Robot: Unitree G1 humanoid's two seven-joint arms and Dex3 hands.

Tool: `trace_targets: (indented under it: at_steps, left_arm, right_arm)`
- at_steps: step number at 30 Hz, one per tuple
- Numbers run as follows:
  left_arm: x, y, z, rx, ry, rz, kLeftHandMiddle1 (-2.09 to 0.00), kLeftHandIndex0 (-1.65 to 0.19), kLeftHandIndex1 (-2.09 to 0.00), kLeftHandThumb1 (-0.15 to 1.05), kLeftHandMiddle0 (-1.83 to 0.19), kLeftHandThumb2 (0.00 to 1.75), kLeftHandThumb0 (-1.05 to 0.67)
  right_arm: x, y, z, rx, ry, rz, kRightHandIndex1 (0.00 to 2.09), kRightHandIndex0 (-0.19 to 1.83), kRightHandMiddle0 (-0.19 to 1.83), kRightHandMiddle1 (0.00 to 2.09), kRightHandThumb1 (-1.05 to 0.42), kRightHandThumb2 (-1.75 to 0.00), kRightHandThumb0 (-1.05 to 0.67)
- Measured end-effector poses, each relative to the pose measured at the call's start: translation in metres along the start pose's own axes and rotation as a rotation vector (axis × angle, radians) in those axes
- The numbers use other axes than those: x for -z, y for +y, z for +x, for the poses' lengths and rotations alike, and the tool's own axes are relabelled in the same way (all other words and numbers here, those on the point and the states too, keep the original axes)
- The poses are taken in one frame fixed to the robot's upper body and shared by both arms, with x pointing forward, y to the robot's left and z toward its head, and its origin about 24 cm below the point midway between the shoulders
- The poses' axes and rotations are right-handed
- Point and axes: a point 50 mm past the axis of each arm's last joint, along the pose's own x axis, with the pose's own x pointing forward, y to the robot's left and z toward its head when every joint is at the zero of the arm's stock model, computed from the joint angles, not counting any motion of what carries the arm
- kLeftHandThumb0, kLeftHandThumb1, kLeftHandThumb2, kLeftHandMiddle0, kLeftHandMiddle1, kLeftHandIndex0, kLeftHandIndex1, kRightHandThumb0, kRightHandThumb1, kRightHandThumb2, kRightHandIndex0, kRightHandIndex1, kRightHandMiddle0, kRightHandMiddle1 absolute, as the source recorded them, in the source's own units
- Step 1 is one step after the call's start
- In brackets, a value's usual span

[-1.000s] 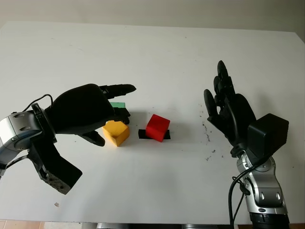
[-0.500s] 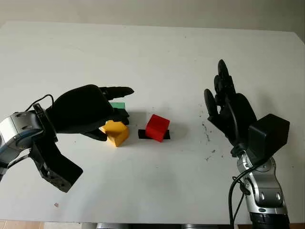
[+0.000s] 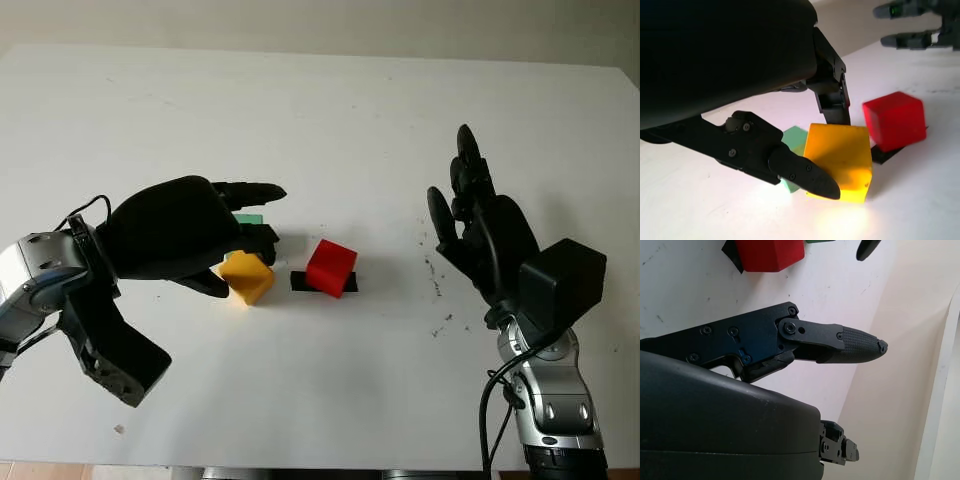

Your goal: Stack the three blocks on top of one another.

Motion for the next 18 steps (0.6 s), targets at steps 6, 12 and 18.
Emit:
trace_targets:
  at_steps: [6, 12, 18]
  left_arm:
    - [0.000, 0.015, -0.004, 0.007, -0.004, -0.079, -0.05, -0.30, -1.36, 0.99, -0.25, 0.06, -0.36]
    - [0.000, 0.017, -0.005, 0.020, -0.003, -0.090, -0.06, -0.30, -1.37, 0.99, -0.26, 0.05, -0.36]
    - [0.011, 0.067, -0.008, -0.014, 0.020, -0.121, -0.06, -0.32, -1.41, 1.01, -0.30, 0.05, -0.37]
  right_arm:
    - [0.000, 0.000, 0.000, 0.000, 0.000, 0.002, 0.05, -0.16, -0.11, 0.06, -1.05, -0.52, -0.70]
    - [0.000, 0.000, 0.000, 0.000, 0.000, 0.002, 0.06, -0.16, -0.11, 0.06, -1.05, -0.52, -0.70]
    - [0.000, 0.001, 0.000, 0.005, -0.001, -0.014, 0.05, -0.16, -0.11, 0.06, -1.05, -0.52, -0.71]
